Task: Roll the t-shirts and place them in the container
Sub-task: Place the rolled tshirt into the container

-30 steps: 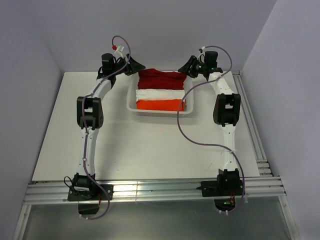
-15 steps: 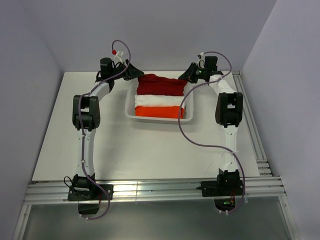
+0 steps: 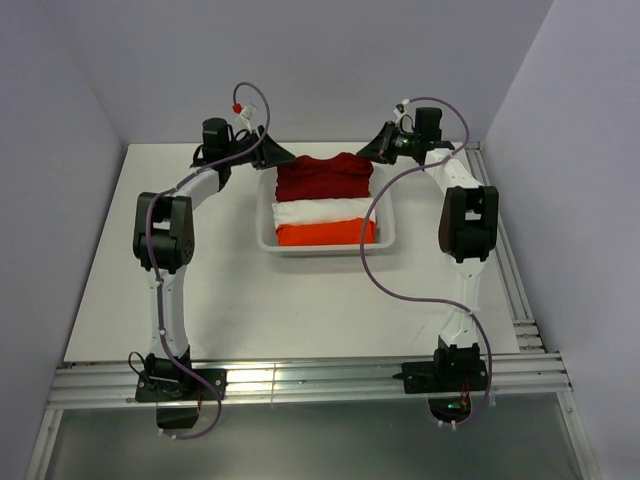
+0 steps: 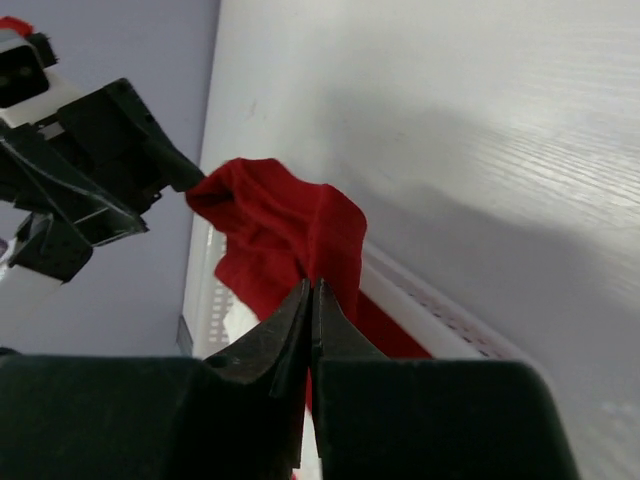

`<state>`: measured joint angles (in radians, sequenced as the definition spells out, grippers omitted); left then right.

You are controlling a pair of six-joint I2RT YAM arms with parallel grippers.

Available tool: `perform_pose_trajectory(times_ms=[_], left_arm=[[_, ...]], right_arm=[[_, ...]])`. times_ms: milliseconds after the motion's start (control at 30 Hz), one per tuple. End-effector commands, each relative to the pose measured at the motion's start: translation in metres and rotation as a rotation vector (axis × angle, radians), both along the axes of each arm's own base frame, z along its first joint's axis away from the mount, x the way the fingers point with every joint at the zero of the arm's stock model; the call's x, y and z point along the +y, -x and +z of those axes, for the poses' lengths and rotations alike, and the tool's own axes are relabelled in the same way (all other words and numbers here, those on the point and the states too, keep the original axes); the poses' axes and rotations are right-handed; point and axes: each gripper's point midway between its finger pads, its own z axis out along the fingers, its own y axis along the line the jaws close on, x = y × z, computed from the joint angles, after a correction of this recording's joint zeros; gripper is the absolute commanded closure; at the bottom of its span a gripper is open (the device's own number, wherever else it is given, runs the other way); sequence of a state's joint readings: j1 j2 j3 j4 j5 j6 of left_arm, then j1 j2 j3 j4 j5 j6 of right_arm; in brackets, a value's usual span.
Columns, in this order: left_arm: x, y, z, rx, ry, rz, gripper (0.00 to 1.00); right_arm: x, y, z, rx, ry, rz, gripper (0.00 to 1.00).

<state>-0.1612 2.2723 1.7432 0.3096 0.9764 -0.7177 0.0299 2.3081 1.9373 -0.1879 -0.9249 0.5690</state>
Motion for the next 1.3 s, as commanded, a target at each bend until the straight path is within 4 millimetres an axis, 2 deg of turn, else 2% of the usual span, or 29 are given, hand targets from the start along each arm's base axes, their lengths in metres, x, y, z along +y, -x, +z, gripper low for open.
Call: perform_pose_trajectory(times_ms=[0, 100, 233, 267, 300, 400, 433, 500, 533, 667, 867, 1000, 1033, 1267], left_arm=[[-0.004, 0.01, 0.046, -0.11, 0.014, -0.059, 0.39], [-0.007, 0.01, 0.051, -0.113, 0.018, -0.078, 0.39], [-0.01, 0.012, 0.043, -0.093, 0.014, -0.101, 0.39], [-0.01, 0.013, 0.04, -0.09, 0.009, -0.103, 0.39], [-0.01, 0.013, 0.036, -0.074, 0.001, -0.097, 0.39], [-0.008, 0.01, 0.026, -0.062, -0.035, -0.085, 0.38], [-0.007, 0.008, 0.018, -0.066, -0.052, -0.086, 0.38], [-0.007, 0.003, 0.017, -0.069, -0.066, -0.084, 0.37], [-0.006, 0.0, 0.006, -0.043, -0.087, -0.076, 0.37], [-0.004, -0.007, 0.007, -0.067, -0.106, -0.052, 0.35], [0.003, -0.013, 0.031, -0.106, -0.071, -0.029, 0.34], [0.006, -0.017, 0.044, -0.125, -0.077, 0.0, 0.3], [0.007, -0.02, 0.049, -0.139, -0.078, 0.009, 0.28], [0.02, -0.033, 0.056, -0.169, -0.094, 0.057, 0.22]], right_arm=[[0.003, 0.013, 0.055, -0.128, -0.037, 0.069, 0.95], [0.004, 0.023, 0.054, -0.122, -0.026, 0.092, 0.96], [0.003, 0.031, 0.049, -0.1, -0.01, 0.095, 0.96], [0.001, 0.03, 0.046, -0.094, -0.004, 0.09, 0.94], [0.002, 0.03, 0.046, -0.094, 0.003, 0.089, 0.85], [0.0, 0.027, 0.043, -0.091, 0.012, 0.081, 0.7], [0.0, 0.026, 0.036, -0.073, 0.014, 0.08, 0.68], [-0.001, 0.022, 0.037, -0.076, 0.016, 0.076, 0.66], [-0.001, 0.021, 0.033, -0.066, 0.019, 0.073, 0.65], [0.0, 0.019, 0.033, -0.076, 0.025, 0.073, 0.59], [-0.003, 0.013, 0.028, -0.089, 0.074, 0.052, 0.52], [0.0, 0.007, 0.023, -0.102, 0.098, 0.053, 0.52], [0.0, 0.005, 0.027, -0.111, 0.103, 0.052, 0.53], [0.009, 0.002, 0.022, -0.112, 0.111, 0.069, 0.57]])
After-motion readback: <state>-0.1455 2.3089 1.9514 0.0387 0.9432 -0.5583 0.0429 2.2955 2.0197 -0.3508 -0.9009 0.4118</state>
